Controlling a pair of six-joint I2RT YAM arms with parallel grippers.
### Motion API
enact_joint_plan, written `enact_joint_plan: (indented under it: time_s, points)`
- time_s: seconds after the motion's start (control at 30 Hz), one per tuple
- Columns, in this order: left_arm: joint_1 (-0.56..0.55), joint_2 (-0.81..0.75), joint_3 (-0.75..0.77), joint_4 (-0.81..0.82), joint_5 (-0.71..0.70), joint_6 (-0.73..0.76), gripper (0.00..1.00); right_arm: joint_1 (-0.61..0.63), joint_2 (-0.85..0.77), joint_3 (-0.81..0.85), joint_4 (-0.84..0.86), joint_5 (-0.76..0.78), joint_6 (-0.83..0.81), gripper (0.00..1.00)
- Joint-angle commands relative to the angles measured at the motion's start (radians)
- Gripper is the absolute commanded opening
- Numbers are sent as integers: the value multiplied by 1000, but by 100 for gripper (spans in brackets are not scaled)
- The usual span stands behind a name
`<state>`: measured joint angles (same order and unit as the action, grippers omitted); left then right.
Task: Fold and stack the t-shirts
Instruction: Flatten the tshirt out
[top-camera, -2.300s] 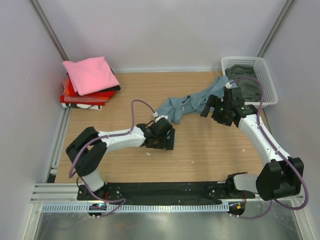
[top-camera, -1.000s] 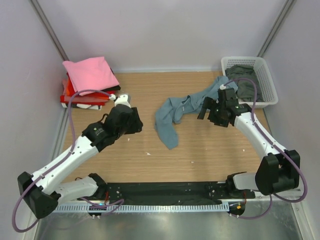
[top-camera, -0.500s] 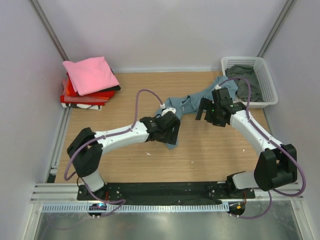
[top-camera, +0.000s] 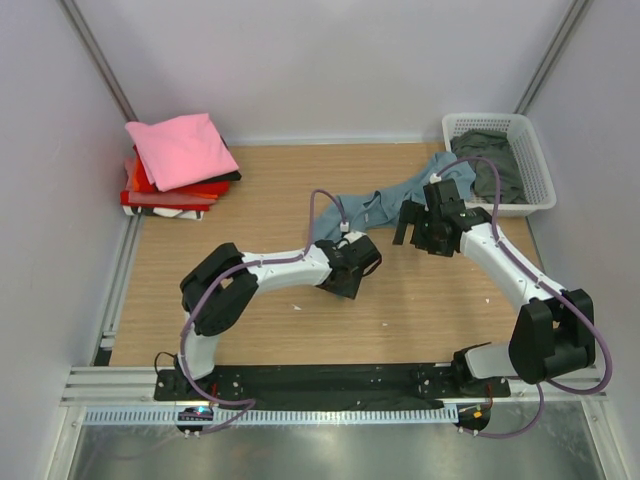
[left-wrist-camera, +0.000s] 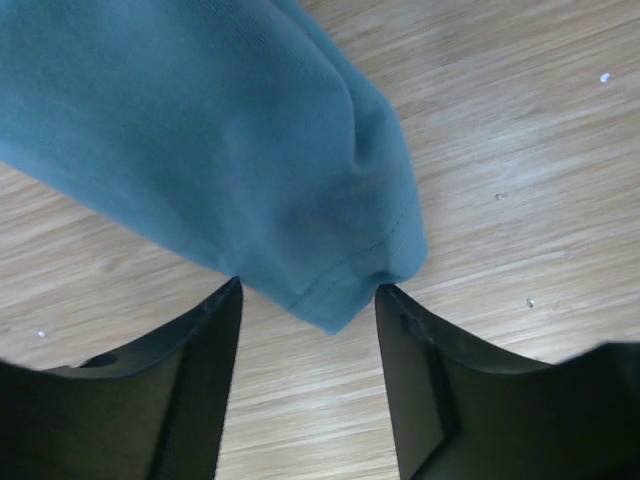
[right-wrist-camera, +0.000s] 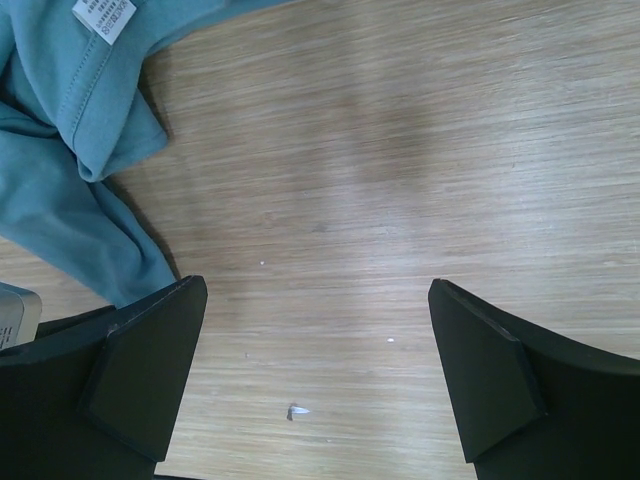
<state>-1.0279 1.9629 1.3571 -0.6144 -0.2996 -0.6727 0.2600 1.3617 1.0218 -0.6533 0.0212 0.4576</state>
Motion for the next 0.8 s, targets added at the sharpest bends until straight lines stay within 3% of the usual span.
enact_joint_plan:
  time_s: [0.0, 0.17, 0.2, 0.27, 0.43, 0.5, 0.67, 0.77]
  points:
    - [-3, 10, 23, -15, -29, 1, 52, 1, -26, -8, 30, 16, -17, 100]
    - [-3, 22, 13, -13, -36, 5, 25, 2, -16, -12, 35, 16, -19, 100]
    - [-3, 22, 11, -15, -39, 8, 13, 2, -15, -12, 37, 16, -19, 100]
    - [-3, 11, 7, -18, -49, 15, 0, 2, -10, -11, 38, 13, -17, 100]
    - [31, -128, -52, -87, -105, 28, 0, 2, 8, 14, 27, 11, -11, 100]
    - [52, -265, -102, -88, -108, 33, 0, 4, 22, 30, 30, -9, -5, 100]
    - [172, -485, -251, -62, -14, 88, 0, 54, 95, 81, 90, -76, 47, 98]
    - [215, -522, -276, -90, -6, 107, 0, 113, 155, 154, 95, -60, 73, 97]
